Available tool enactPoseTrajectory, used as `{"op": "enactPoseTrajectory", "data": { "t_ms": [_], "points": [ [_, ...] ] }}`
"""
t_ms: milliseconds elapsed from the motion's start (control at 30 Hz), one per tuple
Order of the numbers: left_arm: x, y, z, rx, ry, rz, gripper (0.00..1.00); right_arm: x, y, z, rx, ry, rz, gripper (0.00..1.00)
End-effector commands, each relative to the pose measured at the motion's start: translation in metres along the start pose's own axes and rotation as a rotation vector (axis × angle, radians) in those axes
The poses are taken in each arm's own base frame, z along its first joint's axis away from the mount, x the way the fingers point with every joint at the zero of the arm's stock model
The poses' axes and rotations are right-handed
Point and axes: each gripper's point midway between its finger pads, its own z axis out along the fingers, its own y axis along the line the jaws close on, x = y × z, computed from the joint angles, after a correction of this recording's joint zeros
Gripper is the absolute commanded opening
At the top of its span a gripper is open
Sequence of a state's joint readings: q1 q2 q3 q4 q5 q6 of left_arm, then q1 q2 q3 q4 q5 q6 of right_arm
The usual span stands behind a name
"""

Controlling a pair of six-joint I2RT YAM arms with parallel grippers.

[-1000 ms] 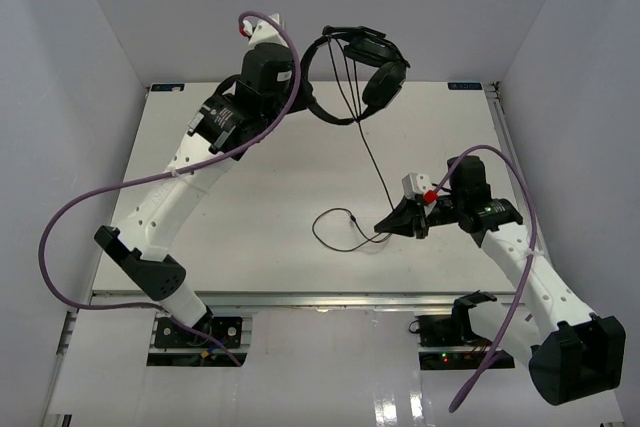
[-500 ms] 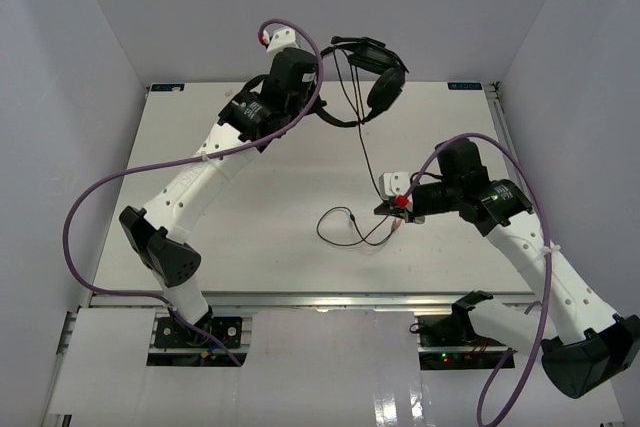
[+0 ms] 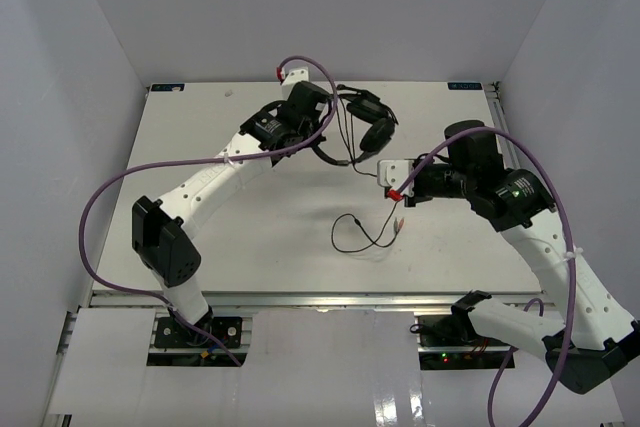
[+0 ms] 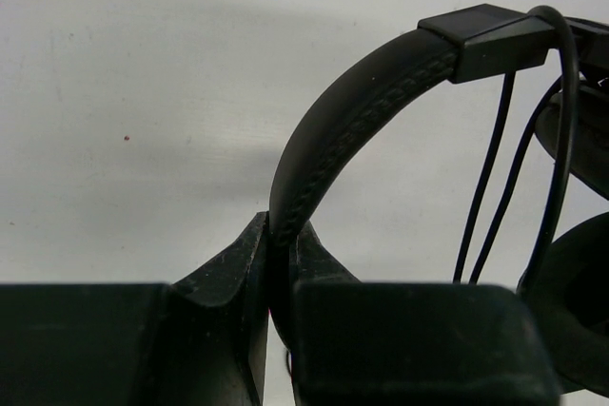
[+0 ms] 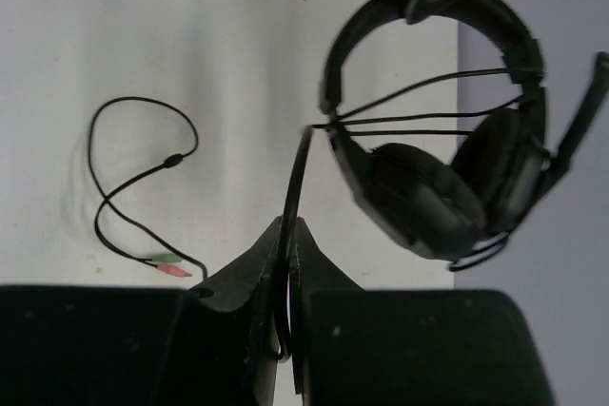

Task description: Wrap the headphones

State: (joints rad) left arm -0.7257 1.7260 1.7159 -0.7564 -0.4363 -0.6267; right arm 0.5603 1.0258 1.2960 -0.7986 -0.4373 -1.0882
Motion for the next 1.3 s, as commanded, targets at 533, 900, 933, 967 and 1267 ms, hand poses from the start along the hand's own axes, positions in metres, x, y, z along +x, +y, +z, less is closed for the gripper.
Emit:
{"op": "enactPoseTrajectory", "data": {
  "t_ms": [533, 900, 933, 967, 1267],
  "points": [
    [0.063, -0.059, -0.075, 0.384, 0.078, 0.295, 0.00, 0.022, -0.068, -0.017, 0.434, 0.120, -0.148, 0.15],
    [0.084, -0.051, -0.085, 0.446, 0.121, 0.381, 0.00, 0.014, -0.083, -0.018, 0.465, 0.065, -0.106, 0.16],
    [0.084, -0.049, -0.084, 0.439, 0.121, 0.389, 0.00, 0.014, -0.084, -0.018, 0.464, 0.064, -0.100, 0.16],
    [0.084, -0.047, -0.083, 0.427, 0.120, 0.395, 0.00, 0.013, -0.084, -0.018, 0.461, 0.061, -0.097, 0.16],
    [0.069, 0.003, -0.063, 0.118, 0.068, 0.418, 0.00, -0.006, -0.065, -0.026, 0.397, -0.026, -0.085, 0.16]
  ]
}}
